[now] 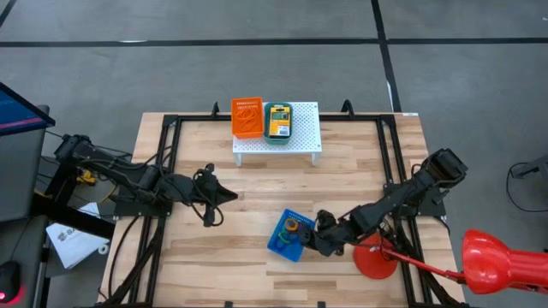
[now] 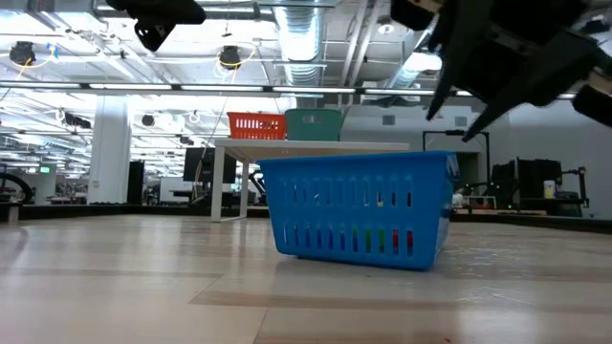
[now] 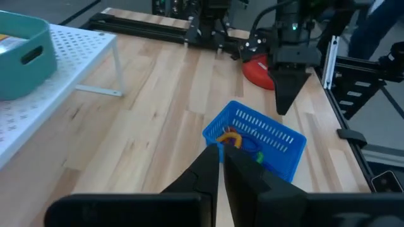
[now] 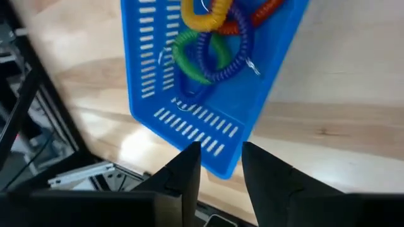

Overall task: Pick & Place Office Desk Supplies
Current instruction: Put the blue bin on the shelf

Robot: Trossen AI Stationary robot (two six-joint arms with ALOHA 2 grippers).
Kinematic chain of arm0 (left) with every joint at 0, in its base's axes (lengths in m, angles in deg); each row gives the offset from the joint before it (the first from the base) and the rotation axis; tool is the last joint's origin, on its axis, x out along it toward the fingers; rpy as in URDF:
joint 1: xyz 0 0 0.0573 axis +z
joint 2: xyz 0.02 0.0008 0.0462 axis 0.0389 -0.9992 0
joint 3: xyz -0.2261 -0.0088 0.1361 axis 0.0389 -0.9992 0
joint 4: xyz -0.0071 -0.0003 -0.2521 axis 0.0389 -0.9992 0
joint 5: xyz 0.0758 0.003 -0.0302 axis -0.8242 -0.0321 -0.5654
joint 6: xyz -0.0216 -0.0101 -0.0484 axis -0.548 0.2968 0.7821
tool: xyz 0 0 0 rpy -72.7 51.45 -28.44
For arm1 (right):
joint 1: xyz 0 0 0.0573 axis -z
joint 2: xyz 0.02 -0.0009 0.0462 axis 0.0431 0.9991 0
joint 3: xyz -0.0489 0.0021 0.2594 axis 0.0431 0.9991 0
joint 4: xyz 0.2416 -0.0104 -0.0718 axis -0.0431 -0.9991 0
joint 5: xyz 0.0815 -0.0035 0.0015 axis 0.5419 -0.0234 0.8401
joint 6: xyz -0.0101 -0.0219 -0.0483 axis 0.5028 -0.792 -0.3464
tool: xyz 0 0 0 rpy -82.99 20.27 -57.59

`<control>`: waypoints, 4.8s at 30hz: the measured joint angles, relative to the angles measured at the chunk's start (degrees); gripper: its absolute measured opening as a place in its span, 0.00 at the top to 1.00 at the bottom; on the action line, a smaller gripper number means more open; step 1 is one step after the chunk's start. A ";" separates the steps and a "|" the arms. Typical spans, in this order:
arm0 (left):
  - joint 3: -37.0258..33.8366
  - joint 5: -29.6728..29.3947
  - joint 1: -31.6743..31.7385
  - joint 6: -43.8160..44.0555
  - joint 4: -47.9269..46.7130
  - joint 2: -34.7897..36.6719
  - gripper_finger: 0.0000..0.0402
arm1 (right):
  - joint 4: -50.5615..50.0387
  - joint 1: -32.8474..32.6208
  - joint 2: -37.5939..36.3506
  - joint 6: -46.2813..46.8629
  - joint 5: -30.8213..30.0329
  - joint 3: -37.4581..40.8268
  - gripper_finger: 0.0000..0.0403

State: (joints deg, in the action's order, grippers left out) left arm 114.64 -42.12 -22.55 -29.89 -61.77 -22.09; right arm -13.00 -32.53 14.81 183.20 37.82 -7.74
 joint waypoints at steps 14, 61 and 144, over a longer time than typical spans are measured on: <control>0.04 -1.45 -1.84 -0.09 -3.25 3.18 0.96 | -19.01 3.06 8.17 -0.14 10.87 -12.84 0.72; 0.02 -1.88 -4.09 -0.11 -2.85 3.27 0.96 | -8.75 6.80 14.60 1.54 9.90 -12.62 0.72; 0.02 -1.85 -4.11 3.06 -6.47 2.66 0.96 | -71.05 72.52 12.78 -80.92 27.78 -50.54 0.99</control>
State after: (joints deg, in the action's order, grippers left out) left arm 114.66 -43.96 -26.66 -26.83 -68.23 -19.43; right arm -84.06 39.98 27.59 102.28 65.60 -58.28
